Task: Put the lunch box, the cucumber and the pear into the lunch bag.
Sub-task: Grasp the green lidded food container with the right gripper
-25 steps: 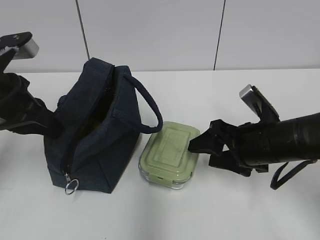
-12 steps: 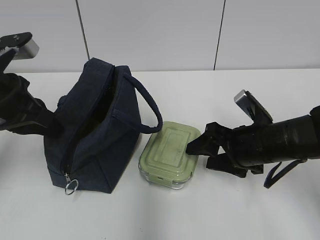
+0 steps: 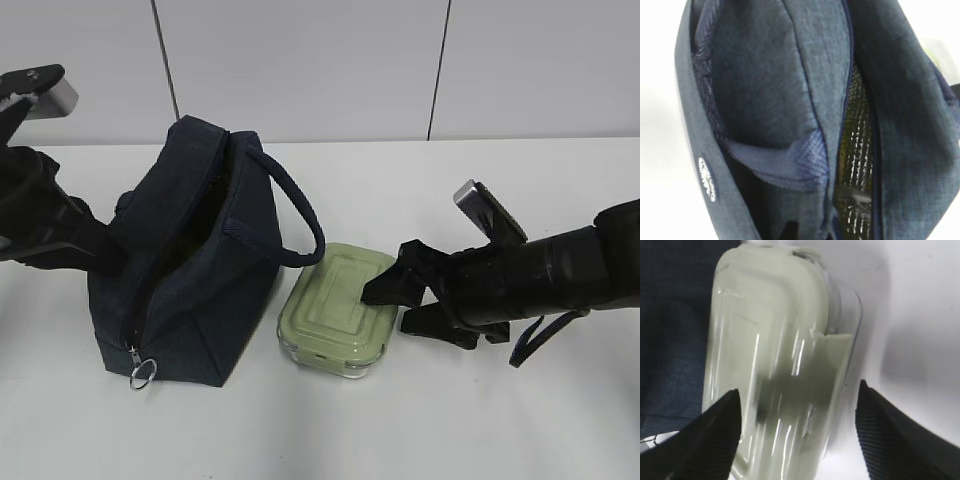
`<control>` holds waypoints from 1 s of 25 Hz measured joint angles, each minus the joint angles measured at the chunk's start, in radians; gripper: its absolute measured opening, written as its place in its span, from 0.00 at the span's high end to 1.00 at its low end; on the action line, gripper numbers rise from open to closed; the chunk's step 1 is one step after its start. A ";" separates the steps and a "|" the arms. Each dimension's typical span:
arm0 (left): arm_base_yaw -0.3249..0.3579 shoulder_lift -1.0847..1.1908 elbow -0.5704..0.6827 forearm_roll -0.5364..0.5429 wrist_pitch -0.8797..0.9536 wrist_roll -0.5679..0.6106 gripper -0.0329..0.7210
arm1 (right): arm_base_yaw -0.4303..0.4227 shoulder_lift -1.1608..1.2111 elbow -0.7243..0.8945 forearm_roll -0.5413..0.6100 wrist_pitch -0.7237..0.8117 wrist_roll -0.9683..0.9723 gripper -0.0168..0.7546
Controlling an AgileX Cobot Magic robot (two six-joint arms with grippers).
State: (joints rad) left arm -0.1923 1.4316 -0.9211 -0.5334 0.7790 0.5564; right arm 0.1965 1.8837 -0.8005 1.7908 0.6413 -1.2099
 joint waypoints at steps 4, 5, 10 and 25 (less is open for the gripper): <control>0.000 0.000 0.000 0.000 0.000 0.000 0.95 | 0.000 0.033 -0.003 0.002 0.014 0.004 0.26; 0.000 0.000 0.000 0.000 0.000 0.000 0.95 | 0.000 0.034 -0.005 0.002 0.016 0.004 0.26; 0.000 0.000 0.000 0.000 -0.001 0.000 0.95 | 0.000 0.035 -0.018 0.002 0.021 0.006 0.26; 0.000 0.000 0.000 0.000 -0.002 0.000 0.95 | 0.000 0.087 -0.059 0.002 0.064 0.019 0.26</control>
State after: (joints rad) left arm -0.1923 1.4316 -0.9211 -0.5334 0.7774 0.5564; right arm 0.1965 1.9705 -0.8597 1.7928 0.7049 -1.1911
